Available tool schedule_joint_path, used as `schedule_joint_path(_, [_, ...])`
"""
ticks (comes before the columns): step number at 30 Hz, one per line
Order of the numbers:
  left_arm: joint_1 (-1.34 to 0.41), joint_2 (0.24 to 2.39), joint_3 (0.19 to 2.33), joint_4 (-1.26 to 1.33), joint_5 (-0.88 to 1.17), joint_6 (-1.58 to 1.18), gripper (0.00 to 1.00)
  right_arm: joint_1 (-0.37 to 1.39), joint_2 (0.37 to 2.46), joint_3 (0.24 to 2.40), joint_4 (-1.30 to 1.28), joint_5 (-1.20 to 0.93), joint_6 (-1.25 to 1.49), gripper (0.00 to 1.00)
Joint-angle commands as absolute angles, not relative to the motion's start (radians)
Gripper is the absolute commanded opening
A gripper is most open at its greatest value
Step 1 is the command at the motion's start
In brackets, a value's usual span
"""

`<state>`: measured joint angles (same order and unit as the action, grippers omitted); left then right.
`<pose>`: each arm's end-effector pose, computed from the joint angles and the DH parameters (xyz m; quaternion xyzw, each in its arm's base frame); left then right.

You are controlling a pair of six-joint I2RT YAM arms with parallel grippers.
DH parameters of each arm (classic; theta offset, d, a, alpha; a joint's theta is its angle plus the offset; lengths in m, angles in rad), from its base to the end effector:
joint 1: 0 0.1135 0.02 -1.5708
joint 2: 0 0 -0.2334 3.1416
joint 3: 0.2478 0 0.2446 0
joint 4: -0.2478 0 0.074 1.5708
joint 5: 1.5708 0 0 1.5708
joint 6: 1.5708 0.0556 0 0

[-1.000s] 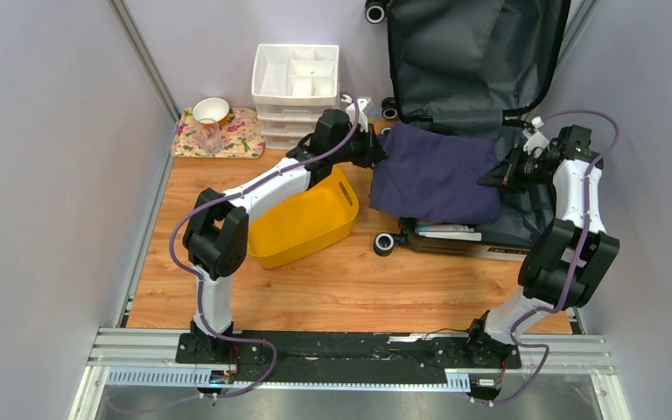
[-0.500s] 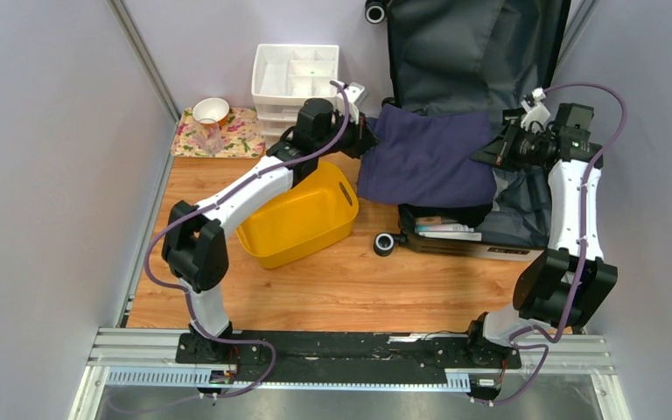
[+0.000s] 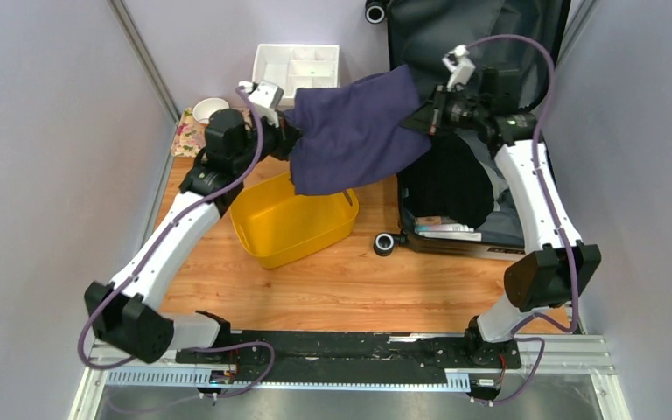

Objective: Open, take out, and arrange the luggage

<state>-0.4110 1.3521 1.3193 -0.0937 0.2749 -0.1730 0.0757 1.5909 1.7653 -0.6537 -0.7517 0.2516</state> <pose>0.3009 -0.1476 0.3774 0.1782 0.7273 -0.2870 0.5975 0.3456 0.0643 0.3942 -0.1199 0.8087 0.3882 0.4253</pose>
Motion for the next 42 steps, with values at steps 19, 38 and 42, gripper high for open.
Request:
schedule_joint_path(19, [-0.307,0.882,0.729,-0.351,0.008,0.087,0.0,0.532,2.006,1.796,-0.5,-0.603,0.172,0.0])
schedule_joint_path(38, [-0.356,1.379,0.808,-0.24,0.287,0.075,0.0,0.448,1.845,1.545,-0.885,-0.227,-0.061,0.0])
schedule_joint_path(42, [-0.4,1.454,0.882,-0.224,0.342,0.052,0.0,0.416,1.819,1.509,-0.922,-0.253,-0.071,0.0])
